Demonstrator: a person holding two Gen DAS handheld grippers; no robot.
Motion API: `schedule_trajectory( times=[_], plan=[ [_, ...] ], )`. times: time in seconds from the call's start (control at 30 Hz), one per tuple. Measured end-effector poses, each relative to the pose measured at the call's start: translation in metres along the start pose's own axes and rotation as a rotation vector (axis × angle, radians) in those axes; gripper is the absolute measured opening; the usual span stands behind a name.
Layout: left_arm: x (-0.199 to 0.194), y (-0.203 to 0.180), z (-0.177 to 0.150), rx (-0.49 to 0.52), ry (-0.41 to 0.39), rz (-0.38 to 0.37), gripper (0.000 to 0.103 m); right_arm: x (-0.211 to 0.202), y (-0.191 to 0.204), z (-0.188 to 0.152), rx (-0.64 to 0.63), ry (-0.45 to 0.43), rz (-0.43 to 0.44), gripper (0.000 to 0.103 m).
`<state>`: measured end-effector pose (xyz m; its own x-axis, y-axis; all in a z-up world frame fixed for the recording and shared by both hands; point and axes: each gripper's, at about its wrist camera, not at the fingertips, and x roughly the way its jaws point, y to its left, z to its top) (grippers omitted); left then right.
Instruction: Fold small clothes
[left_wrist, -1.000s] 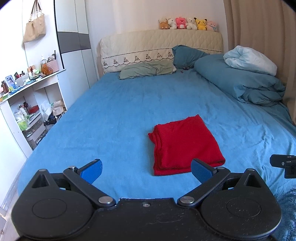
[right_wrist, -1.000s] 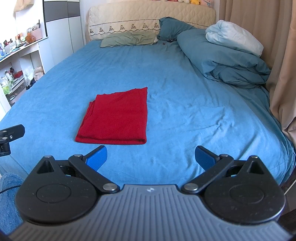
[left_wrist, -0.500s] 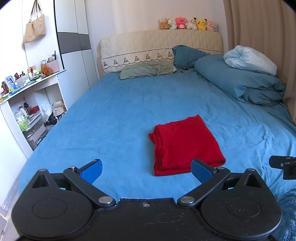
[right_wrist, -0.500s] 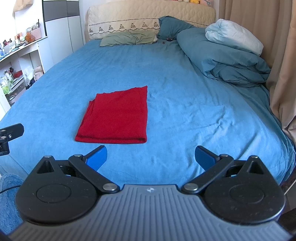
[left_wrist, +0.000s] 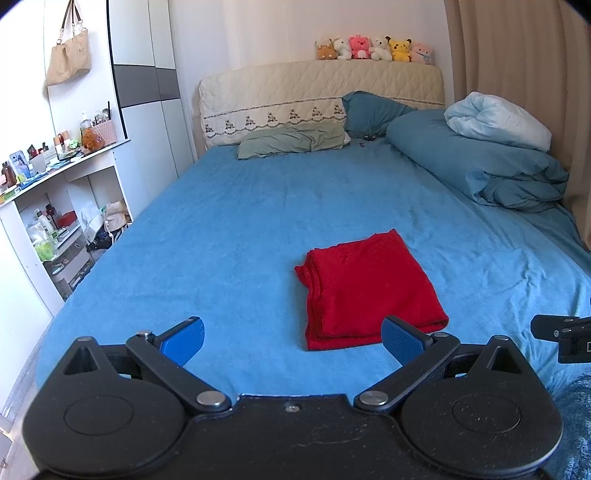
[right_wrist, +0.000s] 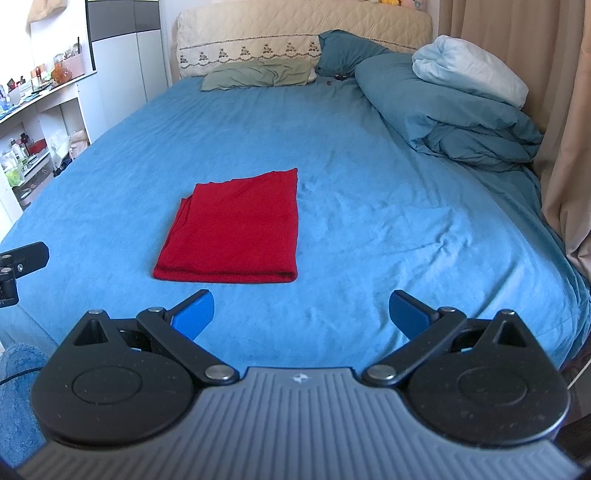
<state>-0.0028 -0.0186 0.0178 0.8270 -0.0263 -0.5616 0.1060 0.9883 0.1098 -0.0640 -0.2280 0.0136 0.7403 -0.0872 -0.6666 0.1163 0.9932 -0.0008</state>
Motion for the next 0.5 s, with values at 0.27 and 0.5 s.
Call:
schedule_trajectory(
  times=[0.27,0.5],
  plan=[
    [0.0016,0.0009,0.0,0.001,0.011,0.004,0.103,0.0008,0.0,0.0003,0.001,0.002,0.009,0.103],
    [0.0037,0.0007,0.0001,-0.015,0.018,-0.001,0.103,0.0009,-0.0002,0.0005,0.002,0.002,0.01,0.103]
  ],
)
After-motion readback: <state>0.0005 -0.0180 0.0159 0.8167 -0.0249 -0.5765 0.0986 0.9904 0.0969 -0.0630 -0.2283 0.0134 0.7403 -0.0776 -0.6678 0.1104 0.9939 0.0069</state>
